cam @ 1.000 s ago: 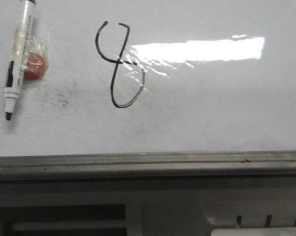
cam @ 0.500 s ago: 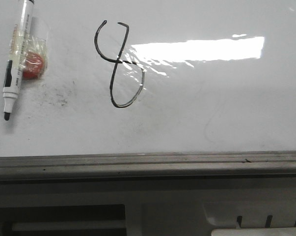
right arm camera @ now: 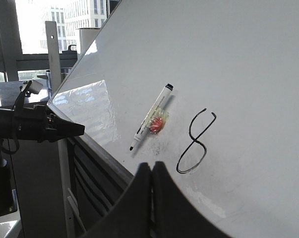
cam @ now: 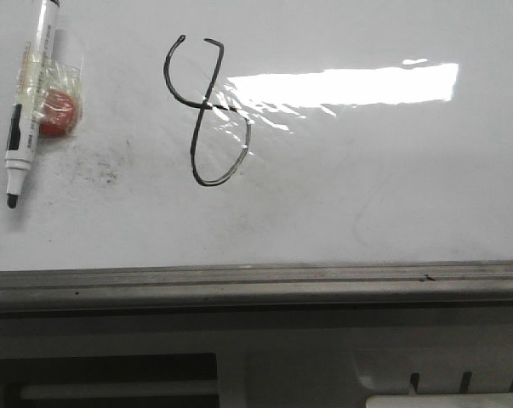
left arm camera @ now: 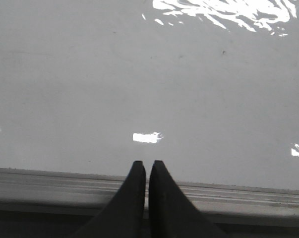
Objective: Write number 8 on whiteboard
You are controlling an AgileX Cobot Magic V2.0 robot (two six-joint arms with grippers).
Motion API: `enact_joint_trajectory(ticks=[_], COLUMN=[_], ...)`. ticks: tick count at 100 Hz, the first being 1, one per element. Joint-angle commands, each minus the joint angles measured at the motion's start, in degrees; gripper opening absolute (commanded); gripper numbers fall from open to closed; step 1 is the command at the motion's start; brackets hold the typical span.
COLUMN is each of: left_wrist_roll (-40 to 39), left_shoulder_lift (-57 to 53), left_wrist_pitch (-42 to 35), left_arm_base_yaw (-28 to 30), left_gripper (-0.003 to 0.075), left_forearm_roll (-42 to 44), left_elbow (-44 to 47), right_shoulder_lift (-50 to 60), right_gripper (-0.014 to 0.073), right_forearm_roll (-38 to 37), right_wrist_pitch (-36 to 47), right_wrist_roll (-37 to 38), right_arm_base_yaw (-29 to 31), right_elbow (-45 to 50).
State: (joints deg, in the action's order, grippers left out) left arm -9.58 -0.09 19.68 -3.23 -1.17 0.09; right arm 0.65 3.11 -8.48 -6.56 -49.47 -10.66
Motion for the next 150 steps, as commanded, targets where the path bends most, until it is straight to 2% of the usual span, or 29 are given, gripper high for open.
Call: enact_joint_trajectory(ticks=[1,25,31,36,59,116,129,150], left_wrist_roll=[-0.36,-0.36,-0.36,-0.36,-0.36,-0.36,-0.36,-0.36], left_shoulder_lift=[-1.81,-1.81,-1.81,-1.81,-1.81,-1.81,-1.81,-1.81], left_wrist_pitch=[-2.12,-2.12,-2.12,-2.12,-2.12,-2.12,-2.12,-2.12], left_arm_base_yaw=[0.27,0.27,0.27,0.27,0.27,0.27,0.27,0.27], left_gripper=[-0.0020,-0.0020,-0.0020,-0.0020,-0.0020,-0.0020,-0.0020,-0.0020], left_forearm_roll=[-0.04,-0.04,-0.04,-0.04,-0.04,-0.04,-0.04,-0.04], left_elbow=[1.82,1.82,1.82,1.82,1.82,1.82,1.82,1.82], right_shoulder_lift=[1.11,1.11,1.11,1.11,1.11,1.11,1.11,1.11], right_gripper=[-0.0063,-0.0063,-0.0063,-0.0063,-0.0063,-0.0063,-0.0063,-0.0063], right_forearm_roll=[-0.55,-0.55,-0.55,-0.55,-0.55,-1.85,-3.11,-5.77], right_wrist_pitch=[6.28,15.06,5.32,0.81,-9.09,-9.07,-8.47,-8.68], right_wrist_roll=[-0.58,-0.58,-0.58,-0.58,-0.58,-0.58,-0.58,-0.58], right_arm_base_yaw=[0.11,0.63,2.05,3.41,12.34,42.05,44.62,44.85], right_elbow=[0.23,12.08,11.41,11.41,11.99,11.99,11.99,11.99])
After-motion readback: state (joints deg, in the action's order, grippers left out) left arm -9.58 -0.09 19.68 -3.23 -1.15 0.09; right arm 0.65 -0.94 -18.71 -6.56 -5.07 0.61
